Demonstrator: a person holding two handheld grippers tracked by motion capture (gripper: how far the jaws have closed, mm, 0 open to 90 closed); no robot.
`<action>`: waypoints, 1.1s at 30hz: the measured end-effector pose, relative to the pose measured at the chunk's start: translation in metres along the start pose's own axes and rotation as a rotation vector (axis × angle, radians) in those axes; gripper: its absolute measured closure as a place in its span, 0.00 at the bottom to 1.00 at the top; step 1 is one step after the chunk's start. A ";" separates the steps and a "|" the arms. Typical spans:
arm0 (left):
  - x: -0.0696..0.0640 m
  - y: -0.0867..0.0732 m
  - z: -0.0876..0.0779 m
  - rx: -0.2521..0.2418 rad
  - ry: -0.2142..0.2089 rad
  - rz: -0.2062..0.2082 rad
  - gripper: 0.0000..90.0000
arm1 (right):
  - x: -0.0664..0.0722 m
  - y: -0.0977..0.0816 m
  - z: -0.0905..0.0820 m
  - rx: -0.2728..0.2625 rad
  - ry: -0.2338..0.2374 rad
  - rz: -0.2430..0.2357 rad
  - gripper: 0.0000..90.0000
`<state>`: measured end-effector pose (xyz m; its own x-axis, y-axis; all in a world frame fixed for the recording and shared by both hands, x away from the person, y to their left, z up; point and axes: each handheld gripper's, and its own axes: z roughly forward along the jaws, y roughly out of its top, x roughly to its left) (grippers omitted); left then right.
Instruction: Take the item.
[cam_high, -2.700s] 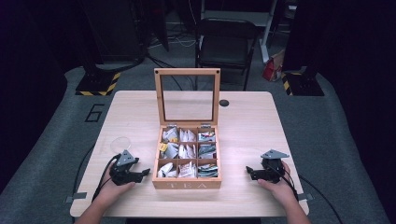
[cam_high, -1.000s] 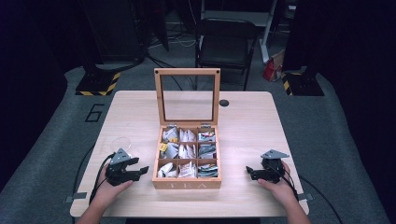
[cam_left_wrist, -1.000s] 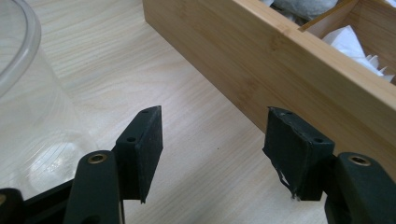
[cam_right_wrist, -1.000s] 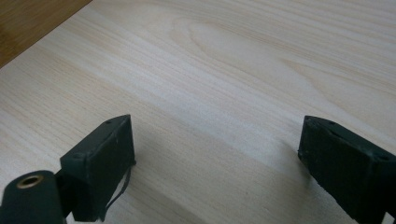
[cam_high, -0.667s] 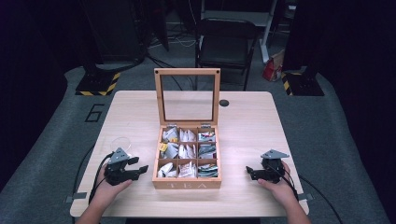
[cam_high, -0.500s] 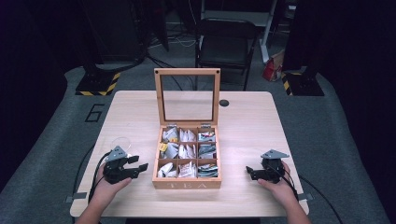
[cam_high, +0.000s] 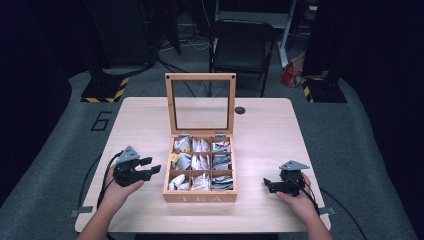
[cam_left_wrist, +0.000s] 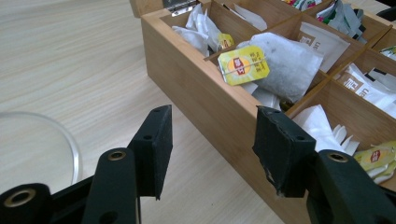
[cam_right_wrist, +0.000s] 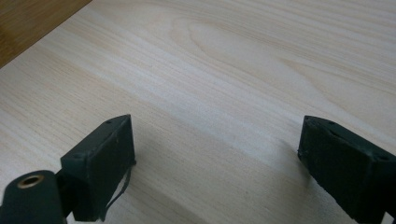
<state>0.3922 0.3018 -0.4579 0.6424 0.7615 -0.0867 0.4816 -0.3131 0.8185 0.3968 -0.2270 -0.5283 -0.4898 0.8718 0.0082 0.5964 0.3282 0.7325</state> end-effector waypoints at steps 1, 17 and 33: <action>0.000 0.002 0.001 0.002 -0.002 0.001 0.53 | 0.000 0.000 0.000 0.001 0.001 -0.001 0.11; -0.002 0.030 0.020 0.002 -0.010 0.033 0.56 | 0.000 0.000 0.000 0.001 0.000 -0.002 0.11; -0.005 0.045 0.038 0.013 -0.030 0.051 0.56 | 0.000 0.000 -0.001 0.003 0.005 -0.008 0.11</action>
<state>0.4330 0.2621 -0.4416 0.6837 0.7271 -0.0621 0.4554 -0.3587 0.8148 0.3963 -0.2272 -0.5282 -0.4977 0.8673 0.0062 0.5943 0.3358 0.7308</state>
